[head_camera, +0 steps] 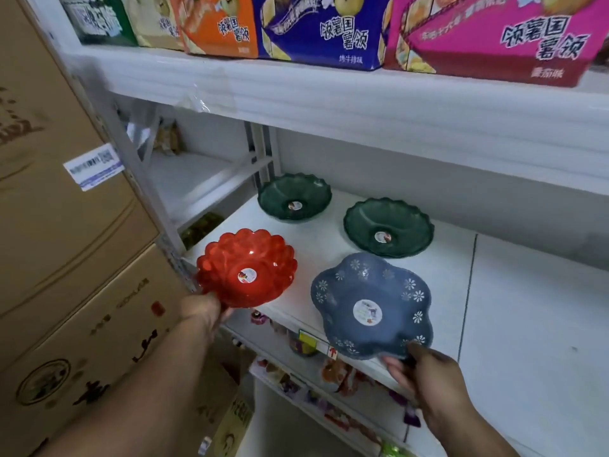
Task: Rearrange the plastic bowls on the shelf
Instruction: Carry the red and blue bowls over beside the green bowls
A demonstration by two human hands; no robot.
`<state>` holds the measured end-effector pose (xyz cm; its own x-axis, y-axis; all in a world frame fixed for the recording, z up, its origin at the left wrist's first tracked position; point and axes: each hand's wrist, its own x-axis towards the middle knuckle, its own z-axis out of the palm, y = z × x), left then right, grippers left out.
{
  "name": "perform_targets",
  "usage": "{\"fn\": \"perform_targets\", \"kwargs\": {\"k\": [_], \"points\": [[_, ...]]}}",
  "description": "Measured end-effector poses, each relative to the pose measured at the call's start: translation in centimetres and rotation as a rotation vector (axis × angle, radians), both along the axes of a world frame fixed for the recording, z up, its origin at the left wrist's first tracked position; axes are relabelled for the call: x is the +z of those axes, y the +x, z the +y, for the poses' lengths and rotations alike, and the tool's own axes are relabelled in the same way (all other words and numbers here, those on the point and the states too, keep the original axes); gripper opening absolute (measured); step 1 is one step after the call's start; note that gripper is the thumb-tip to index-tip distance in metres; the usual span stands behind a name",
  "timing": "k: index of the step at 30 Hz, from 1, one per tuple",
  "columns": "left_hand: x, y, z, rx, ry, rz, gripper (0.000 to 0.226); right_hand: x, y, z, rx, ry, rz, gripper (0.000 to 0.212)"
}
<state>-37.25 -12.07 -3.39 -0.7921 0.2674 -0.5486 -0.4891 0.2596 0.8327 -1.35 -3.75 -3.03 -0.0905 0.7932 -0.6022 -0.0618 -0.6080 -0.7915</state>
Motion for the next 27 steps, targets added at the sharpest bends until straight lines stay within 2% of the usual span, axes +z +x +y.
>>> {"fn": "perform_targets", "kwargs": {"k": [2,5,9,19,22,27], "points": [[-0.7,-1.1,1.1,-0.032,-0.009,0.015,0.019,-0.1,-1.2,-0.2,-0.007,-0.003,-0.002,0.027],[-1.3,-3.2,1.8,-0.115,-0.029,0.001,0.010,-0.2,-2.8,-0.5,-0.054,-0.009,0.015,0.026],[-2.2,-5.6,2.4,-0.201,-0.039,-0.009,0.014,-0.2,-4.2,-1.2,-0.107,-0.028,0.052,0.030],[-1.5,-5.9,3.6,-0.260,-0.050,-0.022,0.018,-0.3,-5.9,-1.1,-0.122,-0.045,0.024,0.029],[-1.3,-5.9,3.6,-0.270,-0.061,-0.017,0.012,-0.6,-6.1,-1.0,-0.125,-0.059,0.041,0.028],[-0.9,-5.1,4.1,-0.281,-0.043,-0.075,0.012,-1.9,-5.8,-0.5,-0.123,-0.062,0.059,0.030]]}}
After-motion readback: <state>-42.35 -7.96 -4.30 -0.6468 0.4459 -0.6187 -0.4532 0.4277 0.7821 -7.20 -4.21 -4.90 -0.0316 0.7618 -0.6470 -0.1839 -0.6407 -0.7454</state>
